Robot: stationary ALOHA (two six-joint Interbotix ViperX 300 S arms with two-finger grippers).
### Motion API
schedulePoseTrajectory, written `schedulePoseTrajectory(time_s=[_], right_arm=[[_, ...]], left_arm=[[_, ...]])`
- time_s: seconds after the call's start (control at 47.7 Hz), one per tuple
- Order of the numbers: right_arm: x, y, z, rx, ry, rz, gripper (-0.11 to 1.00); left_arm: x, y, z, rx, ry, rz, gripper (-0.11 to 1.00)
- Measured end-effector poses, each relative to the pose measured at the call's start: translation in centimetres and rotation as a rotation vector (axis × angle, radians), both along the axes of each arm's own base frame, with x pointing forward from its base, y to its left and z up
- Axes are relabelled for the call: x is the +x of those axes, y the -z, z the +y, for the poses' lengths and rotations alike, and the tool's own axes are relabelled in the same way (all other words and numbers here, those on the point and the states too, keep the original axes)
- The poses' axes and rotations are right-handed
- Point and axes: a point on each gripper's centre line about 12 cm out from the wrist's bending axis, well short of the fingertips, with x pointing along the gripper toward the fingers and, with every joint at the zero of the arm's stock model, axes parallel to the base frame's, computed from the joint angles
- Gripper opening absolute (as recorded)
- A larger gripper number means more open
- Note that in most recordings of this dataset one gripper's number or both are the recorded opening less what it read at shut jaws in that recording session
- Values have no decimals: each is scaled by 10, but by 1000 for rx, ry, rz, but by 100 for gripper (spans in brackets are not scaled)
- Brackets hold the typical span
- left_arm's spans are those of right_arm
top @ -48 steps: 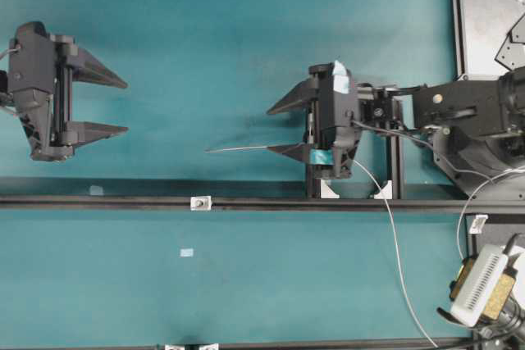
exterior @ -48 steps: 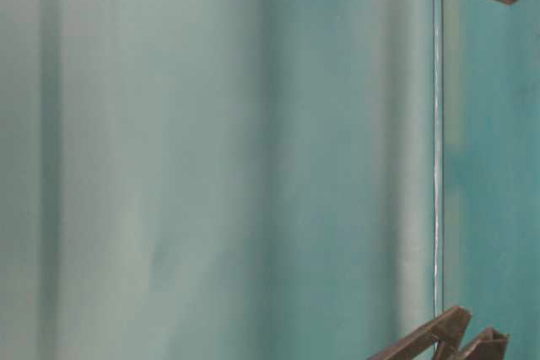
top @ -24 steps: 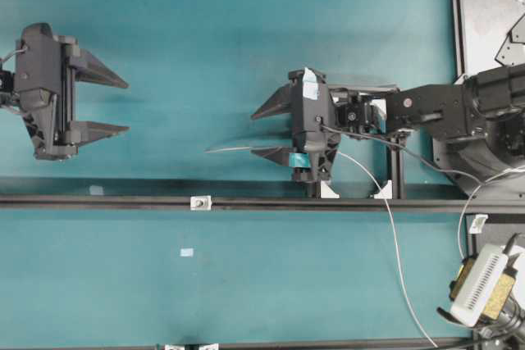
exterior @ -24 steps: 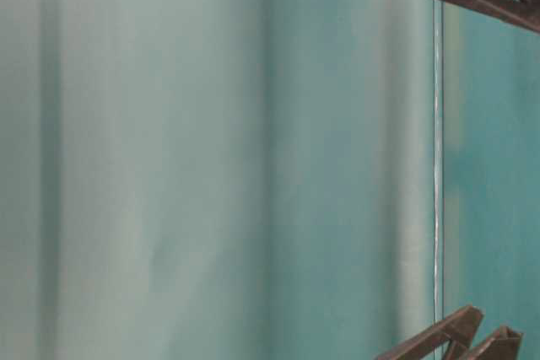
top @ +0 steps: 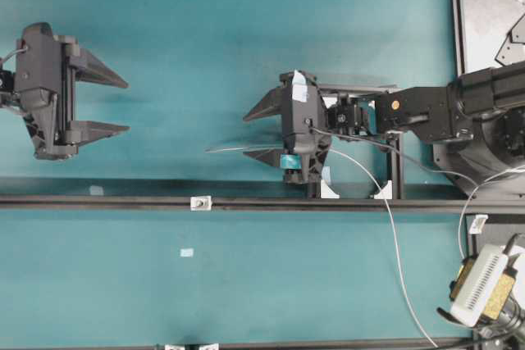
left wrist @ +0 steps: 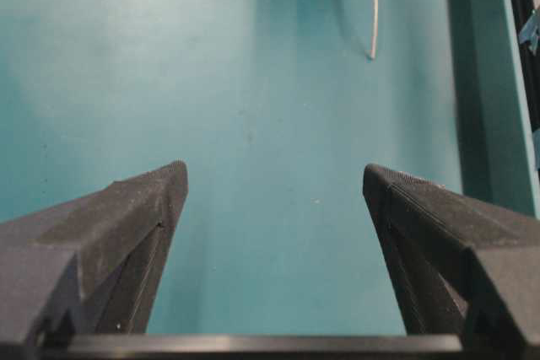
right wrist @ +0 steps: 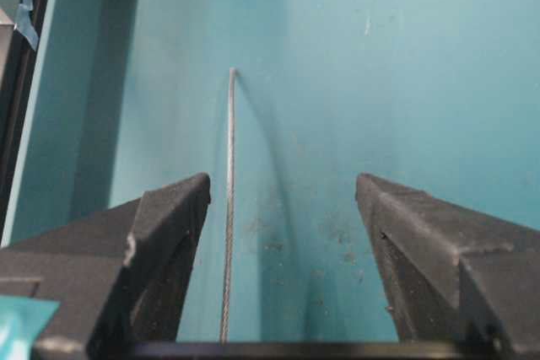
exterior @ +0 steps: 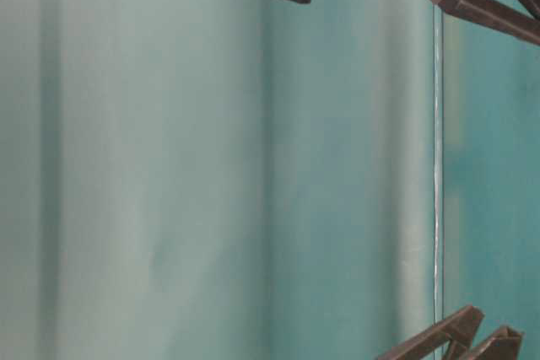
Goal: Insert the wire into the hole on the right side and pull it with the left arm.
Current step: 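Lower the right gripper and close it on the white wire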
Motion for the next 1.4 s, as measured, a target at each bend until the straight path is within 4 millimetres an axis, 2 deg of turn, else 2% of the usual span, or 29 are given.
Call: schedulePoseTrajectory(time_s=[0.335, 0.859, 0.901, 0.964, 1.09, 1.174, 1.257, 1.404], right_arm=[[8, 4, 1, 0, -2, 5, 79], [9, 7, -1, 0, 3, 12, 77], [9, 7, -1, 0, 3, 12, 74], [9, 7, -1, -1, 4, 12, 63], [9, 7, -1, -3, 3, 12, 27], [9, 7, -1, -4, 2, 12, 9], [9, 7, -1, -5, 1, 12, 1], [9, 7, -1, -5, -1, 12, 1]], left_arm=[[0, 0, 0, 0, 0, 0, 87], [0, 0, 0, 1, 0, -1, 87], [0, 0, 0, 0, -2, 2, 87], [0, 0, 0, 0, -2, 0, 87], [0, 0, 0, 0, 0, 0, 87], [0, 0, 0, 0, -2, 0, 87], [0, 0, 0, 0, -2, 0, 87], [0, 0, 0, 0, -2, 2, 87]])
